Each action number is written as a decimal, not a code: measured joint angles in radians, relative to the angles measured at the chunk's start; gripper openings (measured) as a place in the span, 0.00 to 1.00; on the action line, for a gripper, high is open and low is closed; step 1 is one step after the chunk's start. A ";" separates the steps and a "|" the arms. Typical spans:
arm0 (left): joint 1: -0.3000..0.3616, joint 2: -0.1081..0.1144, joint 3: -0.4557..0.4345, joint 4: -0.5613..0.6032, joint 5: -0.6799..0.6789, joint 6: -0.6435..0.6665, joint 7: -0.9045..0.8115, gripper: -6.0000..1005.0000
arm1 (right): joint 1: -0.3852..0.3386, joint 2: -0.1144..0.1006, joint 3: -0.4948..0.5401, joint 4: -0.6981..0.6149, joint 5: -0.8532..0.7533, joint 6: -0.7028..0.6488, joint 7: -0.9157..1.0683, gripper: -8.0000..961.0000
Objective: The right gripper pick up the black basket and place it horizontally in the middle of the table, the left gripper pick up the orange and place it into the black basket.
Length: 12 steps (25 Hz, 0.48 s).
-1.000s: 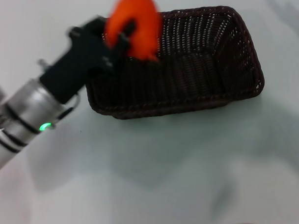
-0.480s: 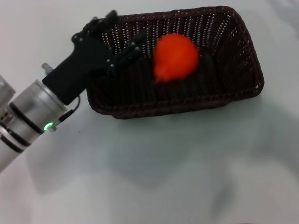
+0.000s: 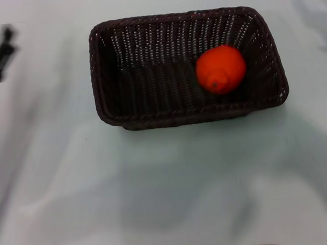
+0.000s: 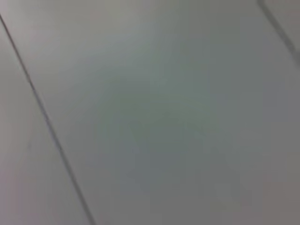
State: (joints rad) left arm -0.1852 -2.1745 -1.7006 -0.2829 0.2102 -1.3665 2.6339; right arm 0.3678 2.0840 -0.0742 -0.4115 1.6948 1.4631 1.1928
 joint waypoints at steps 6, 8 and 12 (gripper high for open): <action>0.039 0.001 -0.157 0.110 -0.035 -0.109 0.001 0.91 | 0.010 -0.001 0.036 0.086 0.051 -0.003 -0.126 0.84; 0.045 0.001 -0.186 0.150 -0.035 -0.171 0.014 0.91 | 0.018 -0.001 0.032 0.088 0.050 -0.006 -0.145 0.84; 0.061 -0.001 -0.213 0.189 -0.036 -0.235 0.044 0.91 | 0.036 -0.001 0.022 0.089 0.046 -0.008 -0.158 0.84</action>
State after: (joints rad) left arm -0.1245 -2.1757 -1.9131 -0.0943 0.1741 -1.6017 2.6781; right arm 0.4038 2.0830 -0.0519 -0.3224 1.7405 1.4549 1.0344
